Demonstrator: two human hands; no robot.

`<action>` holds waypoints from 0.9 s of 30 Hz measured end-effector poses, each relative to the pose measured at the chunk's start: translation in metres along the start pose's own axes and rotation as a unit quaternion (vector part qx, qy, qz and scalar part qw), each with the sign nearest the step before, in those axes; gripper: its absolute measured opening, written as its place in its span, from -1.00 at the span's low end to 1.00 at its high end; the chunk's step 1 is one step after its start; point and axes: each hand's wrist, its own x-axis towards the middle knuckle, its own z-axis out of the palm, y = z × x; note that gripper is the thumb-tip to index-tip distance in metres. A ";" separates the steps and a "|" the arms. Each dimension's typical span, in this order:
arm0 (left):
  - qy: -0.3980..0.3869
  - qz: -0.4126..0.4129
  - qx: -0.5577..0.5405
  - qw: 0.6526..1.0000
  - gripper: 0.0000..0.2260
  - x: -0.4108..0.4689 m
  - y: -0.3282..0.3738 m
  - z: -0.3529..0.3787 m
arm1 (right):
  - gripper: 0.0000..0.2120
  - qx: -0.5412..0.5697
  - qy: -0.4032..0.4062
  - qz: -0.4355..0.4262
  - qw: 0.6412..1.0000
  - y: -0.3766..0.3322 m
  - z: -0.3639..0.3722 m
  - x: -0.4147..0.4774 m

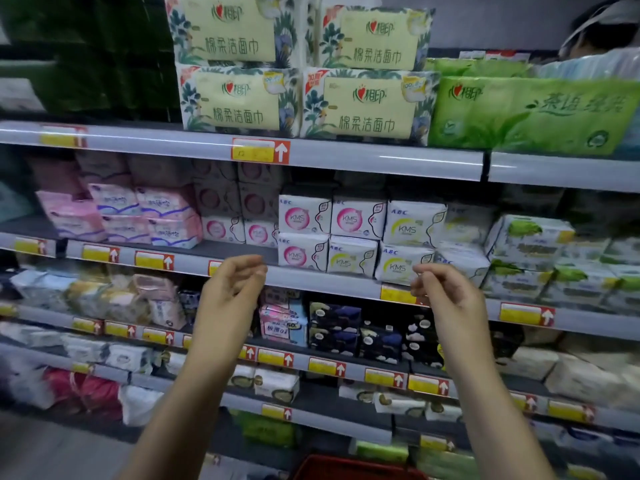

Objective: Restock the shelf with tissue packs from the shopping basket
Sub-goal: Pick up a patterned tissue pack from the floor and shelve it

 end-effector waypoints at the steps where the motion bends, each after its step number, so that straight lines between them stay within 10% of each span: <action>1: 0.006 -0.004 -0.006 1.000 -0.90 -0.001 -0.002 -0.003 | -0.80 -0.003 0.000 0.003 1.000 0.003 0.000 -0.005; 27: -0.177 -0.176 0.044 0.967 -0.86 0.091 -0.163 -0.175 | -0.88 -0.098 -0.019 0.205 0.974 0.110 0.248 -0.122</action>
